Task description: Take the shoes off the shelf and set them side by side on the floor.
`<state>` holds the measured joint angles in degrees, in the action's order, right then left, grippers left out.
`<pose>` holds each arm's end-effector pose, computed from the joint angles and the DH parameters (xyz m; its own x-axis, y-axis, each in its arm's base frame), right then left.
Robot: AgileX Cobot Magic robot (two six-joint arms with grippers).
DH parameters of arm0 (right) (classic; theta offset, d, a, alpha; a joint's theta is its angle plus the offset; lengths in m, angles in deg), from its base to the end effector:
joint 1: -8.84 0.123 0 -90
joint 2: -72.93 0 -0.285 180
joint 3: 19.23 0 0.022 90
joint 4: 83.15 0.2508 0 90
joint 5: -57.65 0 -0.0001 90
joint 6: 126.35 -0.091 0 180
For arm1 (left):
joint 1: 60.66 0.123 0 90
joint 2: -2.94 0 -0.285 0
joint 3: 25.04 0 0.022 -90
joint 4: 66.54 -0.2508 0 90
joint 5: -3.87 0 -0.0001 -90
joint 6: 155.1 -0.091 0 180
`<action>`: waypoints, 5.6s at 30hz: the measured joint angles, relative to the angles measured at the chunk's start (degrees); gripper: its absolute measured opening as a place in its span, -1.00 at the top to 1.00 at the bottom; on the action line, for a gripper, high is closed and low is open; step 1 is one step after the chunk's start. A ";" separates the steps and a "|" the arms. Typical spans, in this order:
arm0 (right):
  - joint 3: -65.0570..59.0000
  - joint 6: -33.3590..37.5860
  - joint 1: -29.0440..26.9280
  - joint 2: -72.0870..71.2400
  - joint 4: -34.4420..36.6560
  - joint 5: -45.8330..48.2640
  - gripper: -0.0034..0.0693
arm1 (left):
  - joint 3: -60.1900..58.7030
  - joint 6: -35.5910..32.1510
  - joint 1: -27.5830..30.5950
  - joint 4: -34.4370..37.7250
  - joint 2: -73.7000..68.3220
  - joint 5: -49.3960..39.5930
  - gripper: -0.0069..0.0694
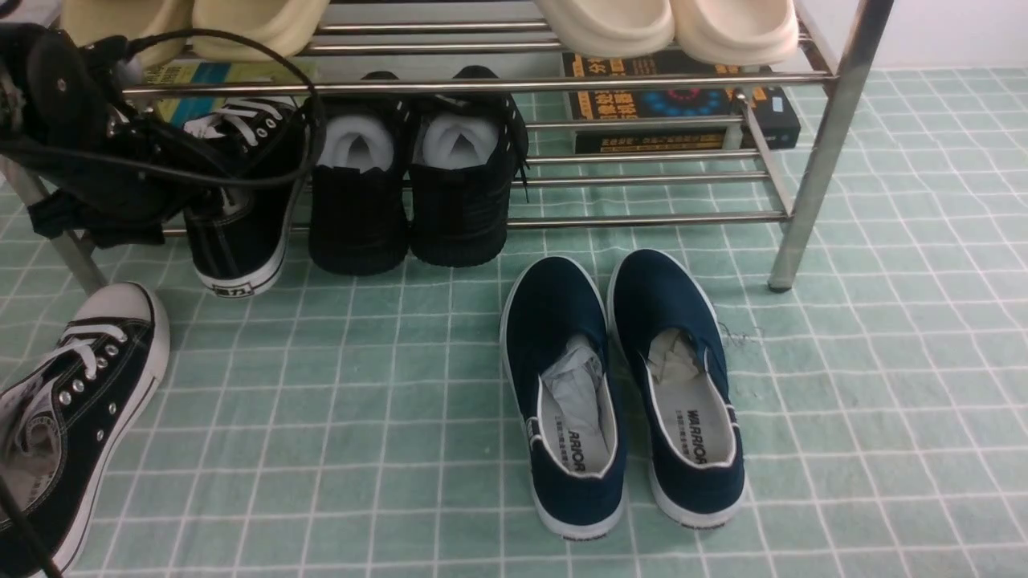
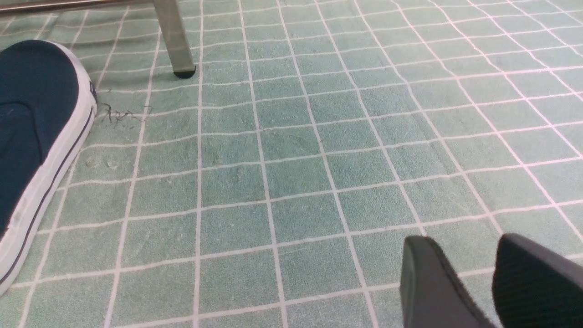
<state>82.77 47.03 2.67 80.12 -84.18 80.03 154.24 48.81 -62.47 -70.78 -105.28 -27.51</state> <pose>0.0517 -0.0062 0.1741 -0.2873 0.1304 -0.9489 0.1430 0.9854 0.0921 0.3915 -0.0089 0.2631 -0.7232 -0.3238 -0.6100 -0.2599 0.9459 -0.1940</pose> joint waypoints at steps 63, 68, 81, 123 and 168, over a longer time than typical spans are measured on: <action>0.00 0.00 0.00 0.00 0.00 0.00 0.25 | -32.65 10.53 -0.22 -8.81 23.16 -8.40 0.62; 0.00 0.00 0.00 0.00 0.00 0.00 0.25 | -32.65 9.29 -0.22 -8.75 23.88 -9.46 0.32; 0.00 0.00 0.00 0.00 0.00 0.00 0.25 | -32.48 2.33 -0.22 -7.36 46.76 -24.15 -0.10; 0.00 0.00 0.00 0.00 0.00 0.00 0.25 | -70.87 -23.91 -0.22 6.27 90.93 7.81 0.80; 0.00 0.00 0.00 0.00 0.00 0.00 0.25 | -77.51 -23.91 -0.22 2.44 101.04 10.08 0.69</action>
<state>82.77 47.03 2.67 80.12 -84.18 80.03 76.73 24.90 -62.69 -68.34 -4.24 -17.43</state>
